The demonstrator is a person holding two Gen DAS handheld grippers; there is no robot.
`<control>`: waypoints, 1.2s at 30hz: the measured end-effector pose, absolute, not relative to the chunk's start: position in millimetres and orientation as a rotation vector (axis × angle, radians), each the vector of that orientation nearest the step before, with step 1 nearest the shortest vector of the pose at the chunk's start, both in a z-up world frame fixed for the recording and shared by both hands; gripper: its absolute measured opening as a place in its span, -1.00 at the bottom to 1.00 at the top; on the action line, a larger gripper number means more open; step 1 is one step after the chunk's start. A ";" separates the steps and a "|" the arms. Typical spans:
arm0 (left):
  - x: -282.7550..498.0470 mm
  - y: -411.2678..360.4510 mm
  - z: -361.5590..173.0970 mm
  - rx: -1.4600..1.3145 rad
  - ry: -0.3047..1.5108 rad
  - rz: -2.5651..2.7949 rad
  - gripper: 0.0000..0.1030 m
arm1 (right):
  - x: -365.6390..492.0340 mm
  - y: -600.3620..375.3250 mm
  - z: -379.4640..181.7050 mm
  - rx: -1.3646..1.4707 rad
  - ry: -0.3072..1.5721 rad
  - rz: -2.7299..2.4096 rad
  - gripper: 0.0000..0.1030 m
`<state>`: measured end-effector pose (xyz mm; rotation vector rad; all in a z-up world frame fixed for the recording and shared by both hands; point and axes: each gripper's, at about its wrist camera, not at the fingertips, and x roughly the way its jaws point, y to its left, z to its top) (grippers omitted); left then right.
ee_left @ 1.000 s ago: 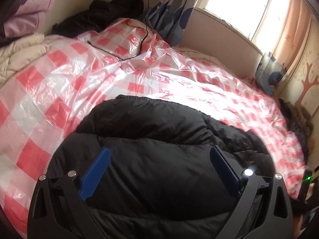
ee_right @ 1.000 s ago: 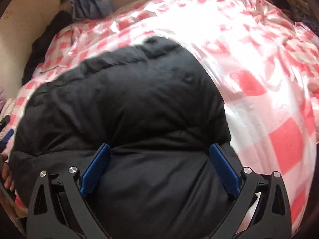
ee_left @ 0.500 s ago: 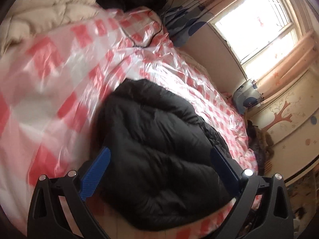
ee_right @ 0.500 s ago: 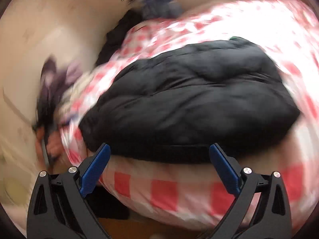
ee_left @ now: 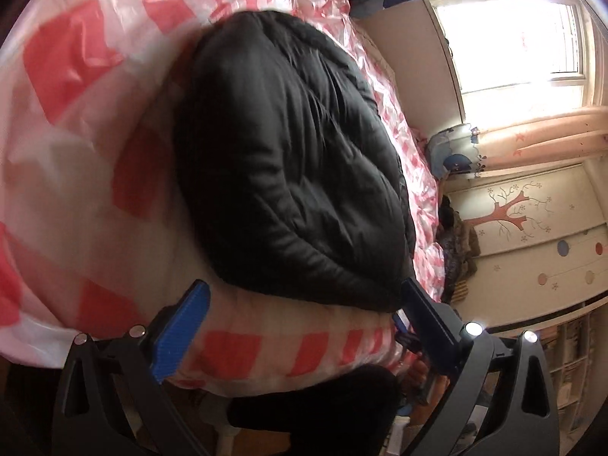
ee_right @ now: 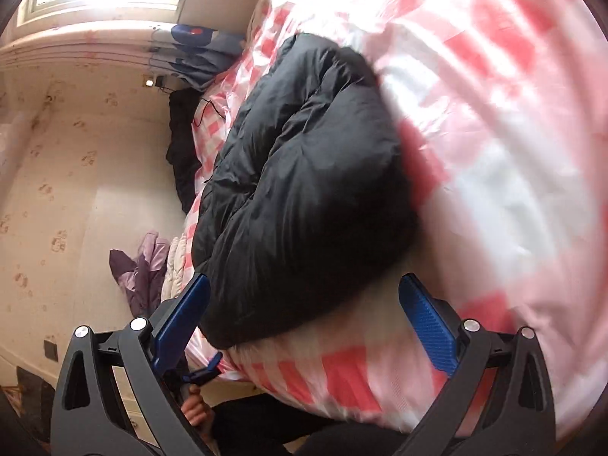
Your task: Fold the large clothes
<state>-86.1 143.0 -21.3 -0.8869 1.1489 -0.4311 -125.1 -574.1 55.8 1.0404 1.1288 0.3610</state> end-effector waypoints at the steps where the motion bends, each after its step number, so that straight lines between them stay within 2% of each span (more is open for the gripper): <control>1: -86.0 137.2 -27.1 -0.894 1.165 -0.432 0.86 | -122.9 -571.3 53.8 1.044 1.129 0.372 0.86; 4: -82.8 119.4 -43.9 -0.918 1.211 -0.418 0.86 | -104.3 -567.8 61.2 1.074 1.091 0.416 0.89; 7: -81.8 107.2 -47.2 -0.970 1.180 -0.438 0.86 | -96.8 -565.8 86.6 1.103 1.000 0.490 0.88; 15: -55.2 93.4 -52.9 -1.025 1.105 -0.335 0.86 | -85.9 -565.8 106.6 1.126 0.986 0.560 0.88; 20: -44.9 88.5 -24.8 -1.007 0.996 -0.348 0.86 | -110.8 -565.2 86.1 1.037 1.106 0.489 0.88; 24: -33.1 73.8 -42.2 -0.918 1.103 -0.293 0.86 | -112.2 -556.8 58.9 0.984 1.212 0.432 0.88; 27: -31.8 76.1 -56.4 -0.944 1.128 -0.274 0.86 | -96.9 -550.7 57.0 0.969 1.195 0.442 0.88; 30: -33.5 88.5 -50.2 -1.021 1.042 -0.236 0.86 | -80.0 -552.4 63.3 0.990 1.133 0.465 0.88; 36: -24.1 80.9 -58.7 -1.004 1.060 -0.203 0.86 | -65.4 -556.6 33.2 1.018 1.178 0.369 0.88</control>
